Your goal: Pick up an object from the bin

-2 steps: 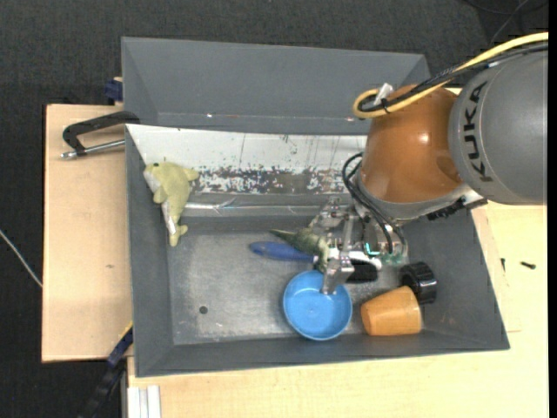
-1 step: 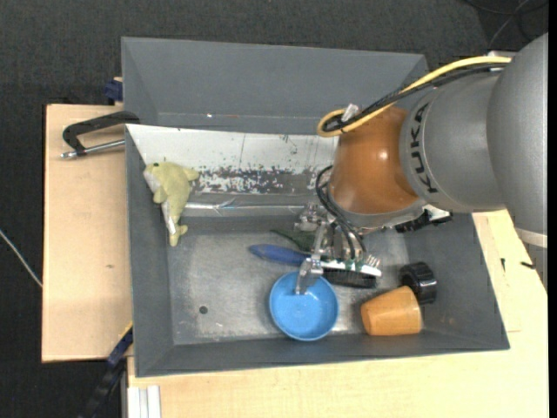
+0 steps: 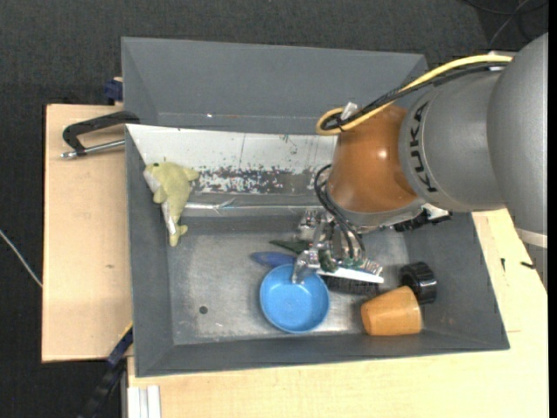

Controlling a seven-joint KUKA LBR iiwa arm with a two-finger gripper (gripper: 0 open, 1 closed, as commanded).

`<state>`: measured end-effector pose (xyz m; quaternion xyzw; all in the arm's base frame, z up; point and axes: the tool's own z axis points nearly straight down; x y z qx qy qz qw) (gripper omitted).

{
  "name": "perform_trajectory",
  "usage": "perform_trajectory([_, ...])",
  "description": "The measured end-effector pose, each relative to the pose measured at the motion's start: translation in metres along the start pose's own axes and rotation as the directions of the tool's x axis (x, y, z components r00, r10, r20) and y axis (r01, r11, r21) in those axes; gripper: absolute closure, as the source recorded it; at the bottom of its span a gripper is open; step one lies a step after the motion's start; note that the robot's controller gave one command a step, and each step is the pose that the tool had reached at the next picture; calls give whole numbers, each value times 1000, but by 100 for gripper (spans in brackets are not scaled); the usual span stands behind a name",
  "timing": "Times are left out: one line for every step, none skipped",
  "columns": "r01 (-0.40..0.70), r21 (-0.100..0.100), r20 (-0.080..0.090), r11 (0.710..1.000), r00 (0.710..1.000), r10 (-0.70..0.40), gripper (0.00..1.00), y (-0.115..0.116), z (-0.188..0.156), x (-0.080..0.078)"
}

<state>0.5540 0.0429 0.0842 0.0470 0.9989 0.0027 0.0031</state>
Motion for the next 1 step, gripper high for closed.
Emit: perform_trajectory([283,5,6,959,959,-283,100,-3,-154,-4])
